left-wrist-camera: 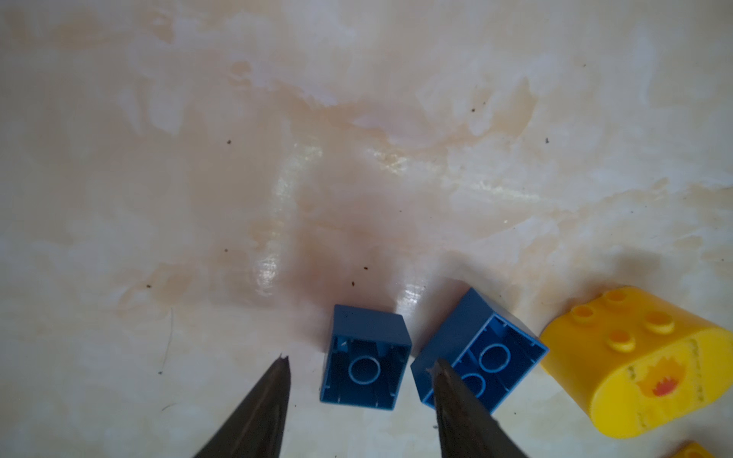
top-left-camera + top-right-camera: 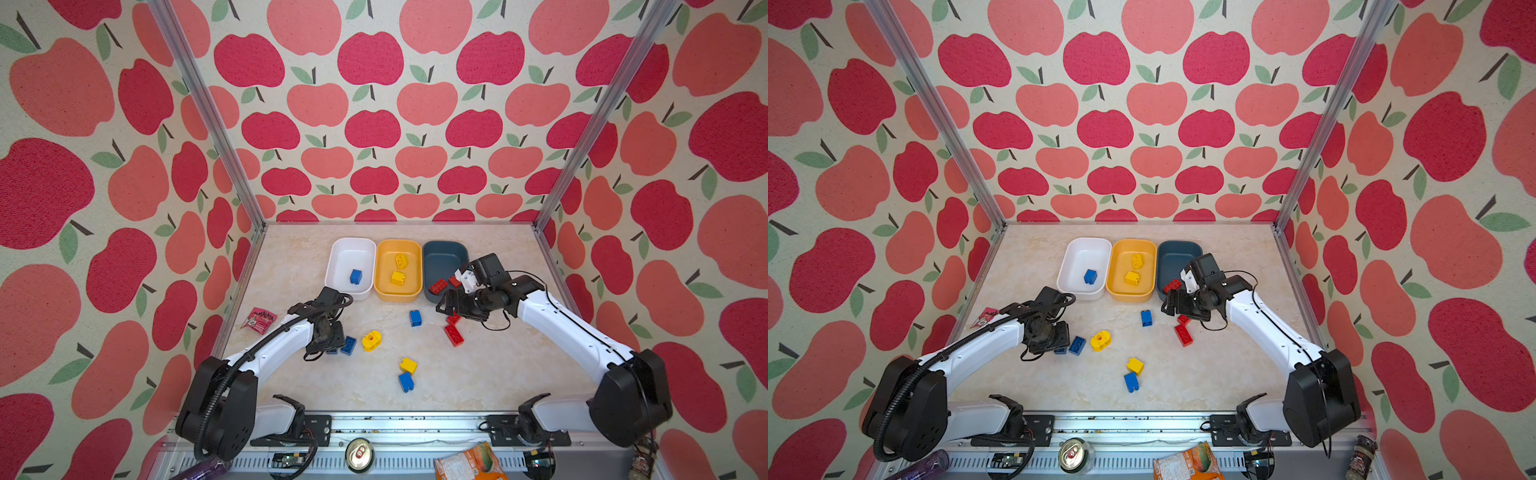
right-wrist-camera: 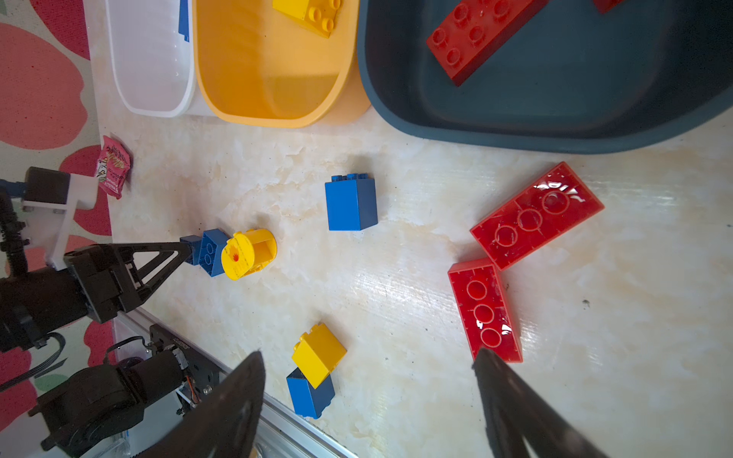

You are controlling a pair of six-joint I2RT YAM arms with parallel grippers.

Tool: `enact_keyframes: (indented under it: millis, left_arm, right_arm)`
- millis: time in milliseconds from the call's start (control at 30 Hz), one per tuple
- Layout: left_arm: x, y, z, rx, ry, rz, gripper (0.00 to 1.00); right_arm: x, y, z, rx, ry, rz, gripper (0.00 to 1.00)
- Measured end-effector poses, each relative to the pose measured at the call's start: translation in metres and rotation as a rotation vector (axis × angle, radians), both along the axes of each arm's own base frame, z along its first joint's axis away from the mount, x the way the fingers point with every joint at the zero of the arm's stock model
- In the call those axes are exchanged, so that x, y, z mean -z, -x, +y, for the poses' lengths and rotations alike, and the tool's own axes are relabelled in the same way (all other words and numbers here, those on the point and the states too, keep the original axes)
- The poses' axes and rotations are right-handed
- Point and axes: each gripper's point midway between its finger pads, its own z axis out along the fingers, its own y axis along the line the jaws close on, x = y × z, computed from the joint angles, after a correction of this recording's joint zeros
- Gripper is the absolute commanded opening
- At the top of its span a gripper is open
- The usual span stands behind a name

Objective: Sort the legos into containers by color
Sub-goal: 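Move the left gripper back down over the dark blue bricks, then grasp the dark blue square brick with the left gripper and lift it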

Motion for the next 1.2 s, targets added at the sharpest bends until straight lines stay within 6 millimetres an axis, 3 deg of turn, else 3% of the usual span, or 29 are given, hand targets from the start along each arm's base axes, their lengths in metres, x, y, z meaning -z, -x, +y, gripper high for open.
enact_keyframes:
  millis: [533,867,1033,1200]
  left_arm:
    - [0.016,0.007,0.002,0.015,-0.006,0.051,0.50]
    - [0.023,0.008,0.001,0.017,-0.005,0.060,0.28]
    - [0.019,0.007,0.002,0.015,-0.004,0.047,0.26]
    - [-0.005,-0.002,0.000,0.013,0.014,-0.023,0.27]
  right_arm:
    - [0.000,0.000,0.000,0.000,0.000,0.000,0.86]
    - [0.001,0.001,0.000,0.000,0.002,0.003,0.86]
    - [0.000,0.001,-0.001,0.000,0.001,0.002,0.86]
    - [0.001,0.003,-0.002,0.000,0.001,0.003,0.86]
